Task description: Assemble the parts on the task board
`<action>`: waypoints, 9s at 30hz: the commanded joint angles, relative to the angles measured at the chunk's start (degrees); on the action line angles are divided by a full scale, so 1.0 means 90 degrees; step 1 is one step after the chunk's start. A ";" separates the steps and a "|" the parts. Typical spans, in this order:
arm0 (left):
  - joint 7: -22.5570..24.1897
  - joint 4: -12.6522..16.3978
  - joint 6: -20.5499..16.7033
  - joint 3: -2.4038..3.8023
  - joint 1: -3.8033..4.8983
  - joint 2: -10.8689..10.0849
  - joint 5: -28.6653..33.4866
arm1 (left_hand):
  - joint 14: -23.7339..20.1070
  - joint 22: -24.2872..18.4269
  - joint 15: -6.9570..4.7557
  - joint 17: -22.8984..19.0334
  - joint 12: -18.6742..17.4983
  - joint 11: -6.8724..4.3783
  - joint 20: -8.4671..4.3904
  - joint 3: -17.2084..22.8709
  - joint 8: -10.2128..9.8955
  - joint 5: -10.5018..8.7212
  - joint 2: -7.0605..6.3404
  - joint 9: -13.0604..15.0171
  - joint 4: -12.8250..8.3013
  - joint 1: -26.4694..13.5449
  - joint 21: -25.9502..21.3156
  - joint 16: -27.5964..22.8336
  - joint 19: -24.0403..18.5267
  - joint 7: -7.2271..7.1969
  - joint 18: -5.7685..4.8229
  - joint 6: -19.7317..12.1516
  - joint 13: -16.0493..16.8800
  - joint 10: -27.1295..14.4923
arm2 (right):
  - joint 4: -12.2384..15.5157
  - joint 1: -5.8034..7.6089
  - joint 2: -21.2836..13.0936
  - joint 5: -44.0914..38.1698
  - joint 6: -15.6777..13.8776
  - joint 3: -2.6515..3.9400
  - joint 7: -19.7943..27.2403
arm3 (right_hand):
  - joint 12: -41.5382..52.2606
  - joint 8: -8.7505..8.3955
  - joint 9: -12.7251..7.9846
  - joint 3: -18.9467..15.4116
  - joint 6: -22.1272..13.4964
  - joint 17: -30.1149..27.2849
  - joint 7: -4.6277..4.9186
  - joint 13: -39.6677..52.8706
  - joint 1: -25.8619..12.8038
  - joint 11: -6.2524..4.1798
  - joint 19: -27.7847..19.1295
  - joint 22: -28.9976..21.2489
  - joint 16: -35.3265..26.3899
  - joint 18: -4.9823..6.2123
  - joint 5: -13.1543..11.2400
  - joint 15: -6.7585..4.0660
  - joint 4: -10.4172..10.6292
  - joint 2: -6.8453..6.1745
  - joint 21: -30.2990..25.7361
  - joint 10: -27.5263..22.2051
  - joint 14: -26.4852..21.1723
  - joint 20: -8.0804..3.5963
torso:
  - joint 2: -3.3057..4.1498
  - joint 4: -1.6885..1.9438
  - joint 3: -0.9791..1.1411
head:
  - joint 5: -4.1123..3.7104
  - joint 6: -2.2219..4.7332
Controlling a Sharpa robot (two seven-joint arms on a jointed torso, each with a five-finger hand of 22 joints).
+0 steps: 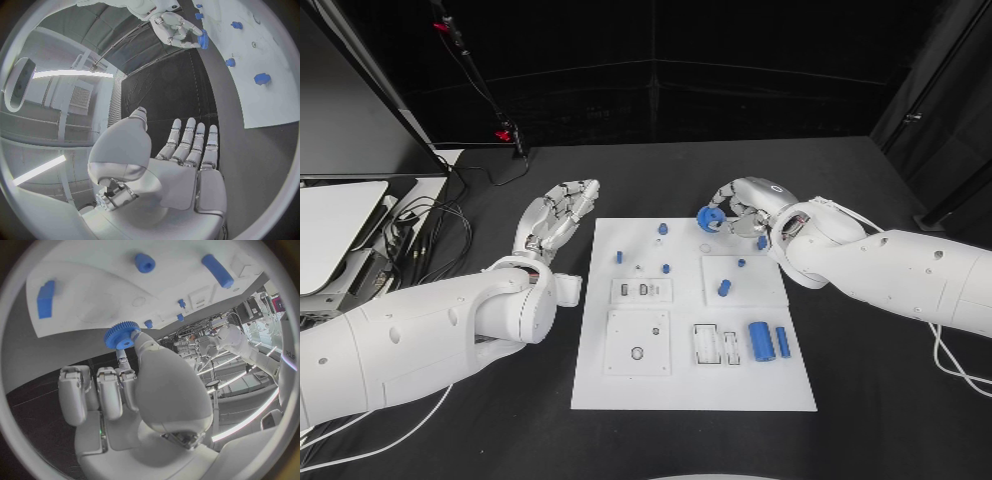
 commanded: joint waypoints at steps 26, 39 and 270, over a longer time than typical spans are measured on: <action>0.1789 0.0036 -0.0017 0.0007 0.0013 -0.0017 -0.0046 | 0.0034 0.0024 0.0070 -0.0007 0.0082 0.0090 0.0055 -0.0084 0.0058 0.0051 0.0089 -0.0034 -0.0005 0.0054 0.0070 0.0075 -0.0019 0.0909 -0.0014 0.0084 -0.0002 0.0065 | -0.0338 0.0037 0.1209 0.0122 0.0758 0.0007 0.0304 | 0.0016 -0.0245 -0.0051 0.0084 0.0828 0.1677 -0.0380 0.1676 -0.0078 -0.0074 0.0675 0.1677 0.0016 -0.0047 0.0069 -0.0059 -0.0074 0.0021 0.0021 0.0662 0.0661 -0.0051 | 0.0000 -0.0002 0.0005 | 0.0241 -0.0096; 0.1777 0.0031 -0.0010 0.0007 0.0013 -0.0007 -0.0046 | 0.0034 0.0024 0.0070 -0.0007 0.0083 0.0091 0.0055 -0.0087 0.0059 0.0052 0.0090 -0.0036 -0.0005 0.0055 0.0071 0.0076 -0.0021 0.0909 -0.0015 0.0085 -0.0003 0.0065 | -0.0442 0.0016 0.1330 -0.0030 0.1106 0.0005 0.0112 | 0.0016 -0.0319 -0.0075 0.0087 0.0813 0.1677 -0.0365 0.1676 -0.0103 -0.0063 0.0675 0.1677 0.0016 -0.0047 0.0063 -0.0052 -0.0081 0.0010 0.0021 0.0662 0.0661 -0.0050 | -0.0004 -0.0005 0.0003 | 0.0224 -0.0116; 0.1636 -0.0101 0.0085 -0.0002 -0.0025 -0.0048 -0.0045 | 0.0069 0.0041 0.0110 -0.0014 0.0115 0.0114 0.0090 -0.0142 0.0073 0.0089 0.0169 -0.0083 -0.0006 0.0101 0.0112 0.0095 -0.0034 0.0919 -0.0023 0.0105 -0.0010 0.0100 | 0.0253 -0.0531 -0.1358 0.1130 0.0085 -0.0016 0.0397 | 0.0016 -0.1568 -0.0279 -0.0404 0.0478 0.1677 -0.0724 0.1676 -0.0008 -0.0470 0.0675 0.1677 0.0016 -0.0047 -0.0817 -0.0330 0.0068 -0.0183 0.0021 0.0662 0.0661 -0.0296 | -0.0004 -0.0001 0.0009 | -0.0656 -0.0048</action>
